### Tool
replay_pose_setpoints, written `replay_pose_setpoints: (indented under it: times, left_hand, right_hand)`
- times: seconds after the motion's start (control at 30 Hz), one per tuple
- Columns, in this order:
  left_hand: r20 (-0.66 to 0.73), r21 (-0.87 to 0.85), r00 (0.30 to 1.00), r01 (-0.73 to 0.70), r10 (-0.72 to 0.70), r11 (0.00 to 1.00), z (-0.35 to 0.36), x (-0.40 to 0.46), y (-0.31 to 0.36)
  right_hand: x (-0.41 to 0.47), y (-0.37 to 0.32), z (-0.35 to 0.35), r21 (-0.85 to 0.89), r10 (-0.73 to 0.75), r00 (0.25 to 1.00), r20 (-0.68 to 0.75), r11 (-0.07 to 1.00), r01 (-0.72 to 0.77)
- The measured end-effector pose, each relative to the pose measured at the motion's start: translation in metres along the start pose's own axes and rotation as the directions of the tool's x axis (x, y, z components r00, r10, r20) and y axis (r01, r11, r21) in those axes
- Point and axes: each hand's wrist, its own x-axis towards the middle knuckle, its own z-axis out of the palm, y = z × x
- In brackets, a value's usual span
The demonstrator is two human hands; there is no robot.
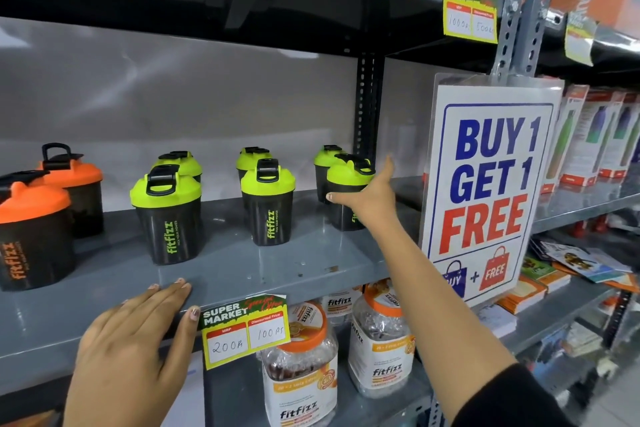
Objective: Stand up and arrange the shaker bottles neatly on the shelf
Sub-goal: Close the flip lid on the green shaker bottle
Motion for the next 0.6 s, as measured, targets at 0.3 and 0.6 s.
replay_pose_setpoints:
  times: [0.3,0.6]
  left_hand:
    - [0.031,0.015,0.999,0.008,-0.008,1.0,-0.002,0.001,0.001]
    - [-0.039,-0.029,0.999,-0.021,0.02,0.999,0.0,0.001,0.002]
  right_hand:
    - [-0.002,0.018,0.005,-0.095,0.042,0.999,-0.006,0.995,-0.043]
    - [-0.002,0.026,0.005,-0.118,0.053,0.999,-0.011,0.992,-0.054]
